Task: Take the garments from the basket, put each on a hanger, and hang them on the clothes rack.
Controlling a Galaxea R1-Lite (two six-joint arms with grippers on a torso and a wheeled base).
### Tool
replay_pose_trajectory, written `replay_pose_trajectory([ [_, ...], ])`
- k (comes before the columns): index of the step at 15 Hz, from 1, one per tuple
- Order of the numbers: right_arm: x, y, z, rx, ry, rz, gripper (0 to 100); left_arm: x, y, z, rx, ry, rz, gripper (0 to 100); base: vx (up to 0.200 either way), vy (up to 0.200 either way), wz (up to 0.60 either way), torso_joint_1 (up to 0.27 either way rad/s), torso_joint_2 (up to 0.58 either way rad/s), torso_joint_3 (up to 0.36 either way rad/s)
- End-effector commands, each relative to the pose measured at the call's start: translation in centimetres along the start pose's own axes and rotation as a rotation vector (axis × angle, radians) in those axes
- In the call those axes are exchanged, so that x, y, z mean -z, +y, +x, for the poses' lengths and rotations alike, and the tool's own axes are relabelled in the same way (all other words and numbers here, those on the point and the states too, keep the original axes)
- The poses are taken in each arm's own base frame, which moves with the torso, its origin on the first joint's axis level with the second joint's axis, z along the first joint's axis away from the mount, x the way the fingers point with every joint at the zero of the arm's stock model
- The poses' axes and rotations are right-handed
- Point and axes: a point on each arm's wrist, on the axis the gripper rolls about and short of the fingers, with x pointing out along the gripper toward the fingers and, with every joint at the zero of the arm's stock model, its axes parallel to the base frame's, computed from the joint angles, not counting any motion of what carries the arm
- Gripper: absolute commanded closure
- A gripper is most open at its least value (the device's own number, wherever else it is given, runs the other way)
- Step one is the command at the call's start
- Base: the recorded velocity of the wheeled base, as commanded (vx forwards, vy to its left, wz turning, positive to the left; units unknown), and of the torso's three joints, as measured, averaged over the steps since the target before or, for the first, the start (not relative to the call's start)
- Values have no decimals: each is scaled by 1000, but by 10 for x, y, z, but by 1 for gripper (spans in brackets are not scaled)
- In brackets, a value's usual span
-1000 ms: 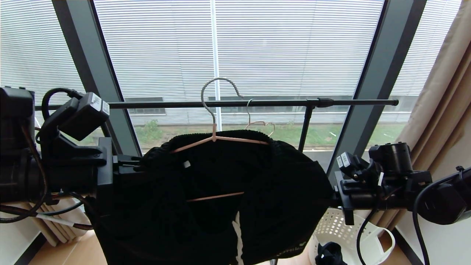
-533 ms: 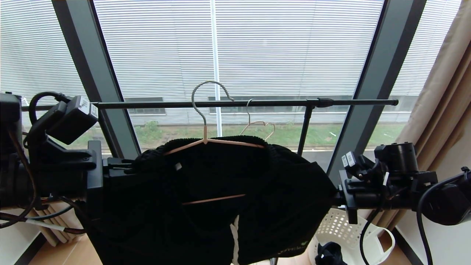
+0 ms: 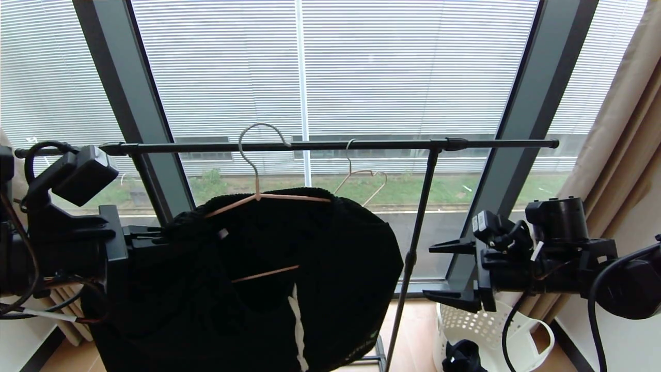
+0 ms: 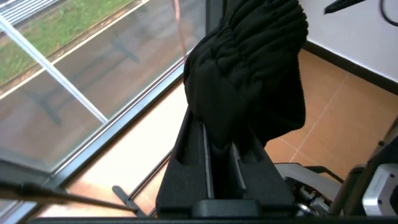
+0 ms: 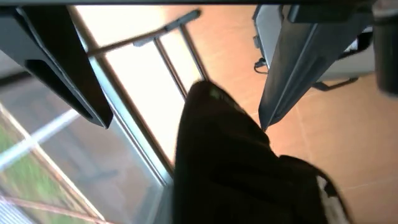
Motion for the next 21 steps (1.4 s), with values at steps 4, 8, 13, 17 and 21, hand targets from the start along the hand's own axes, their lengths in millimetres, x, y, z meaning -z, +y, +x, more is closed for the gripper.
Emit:
replay_pose_trajectory([
  [4,-41,15,3,89,-44,123,0,11,22,-3,-89,21,-125,100,0,0,0,0,0,0],
  [8,-46,16,3,138,-39,122,0,6,26,0,-148,19,-189,100,0,0,0,0,0,0],
  [13,-47,18,5,144,-34,133,0,29,10,-1,-122,89,-130,100,0,0,0,0,0,0],
  [17,-46,18,7,141,-30,135,0,43,2,24,-120,245,-105,100,0,0,0,0,0,0],
  [21,-46,18,6,141,-30,135,0,54,3,54,-163,384,-88,100,0,0,0,0,0,0],
])
